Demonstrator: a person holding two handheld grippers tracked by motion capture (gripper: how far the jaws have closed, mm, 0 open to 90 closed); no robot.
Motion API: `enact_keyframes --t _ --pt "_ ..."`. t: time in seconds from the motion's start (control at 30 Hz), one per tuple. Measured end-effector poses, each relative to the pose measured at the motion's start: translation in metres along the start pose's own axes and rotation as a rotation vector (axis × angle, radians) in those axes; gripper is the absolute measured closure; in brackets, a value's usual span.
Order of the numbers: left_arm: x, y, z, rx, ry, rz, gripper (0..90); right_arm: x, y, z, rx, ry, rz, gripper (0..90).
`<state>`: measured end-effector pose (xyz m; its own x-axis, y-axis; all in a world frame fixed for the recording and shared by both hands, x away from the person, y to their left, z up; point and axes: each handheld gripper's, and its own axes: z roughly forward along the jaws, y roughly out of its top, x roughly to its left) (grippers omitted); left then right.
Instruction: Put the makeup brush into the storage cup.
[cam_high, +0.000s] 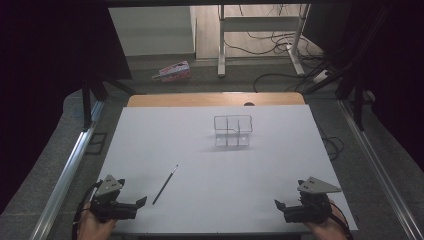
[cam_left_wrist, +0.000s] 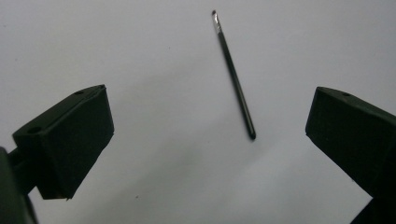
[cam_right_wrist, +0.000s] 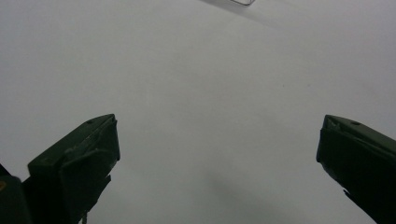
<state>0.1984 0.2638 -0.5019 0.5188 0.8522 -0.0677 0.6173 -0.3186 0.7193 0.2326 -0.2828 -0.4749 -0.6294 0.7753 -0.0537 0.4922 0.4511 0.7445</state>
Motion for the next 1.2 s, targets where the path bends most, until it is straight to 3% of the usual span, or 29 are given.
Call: enact_keyframes --t 0.27,0.5,0.7,0.83,1.1,1.2 --pt "0.005 0.0 -0.004 -0.049 0.026 -0.006 0.6 -0.002 0.0 0.0 -0.004 0.025 0.011 0.0" --pt "0.007 0.0 -0.005 -0.023 0.025 -0.039 0.1 -0.002 0.0 0.001 -0.003 0.044 0.012 0.0" --pt "0.007 0.0 -0.004 0.017 0.023 -0.02 1.5 -0.003 0.0 0.002 0.003 0.062 0.018 0.0" --pt "0.008 0.0 -0.006 0.04 0.02 -0.035 1.5 -0.003 0.0 0.003 0.014 0.067 0.015 0.0" --pt "0.01 0.003 -0.009 0.078 0.065 -0.046 2.7 -0.003 0.001 0.004 0.026 0.072 0.014 0.0" --pt "0.008 0.004 -0.01 0.079 0.077 -0.018 3.2 -0.003 0.001 0.005 0.03 0.075 0.015 0.0"
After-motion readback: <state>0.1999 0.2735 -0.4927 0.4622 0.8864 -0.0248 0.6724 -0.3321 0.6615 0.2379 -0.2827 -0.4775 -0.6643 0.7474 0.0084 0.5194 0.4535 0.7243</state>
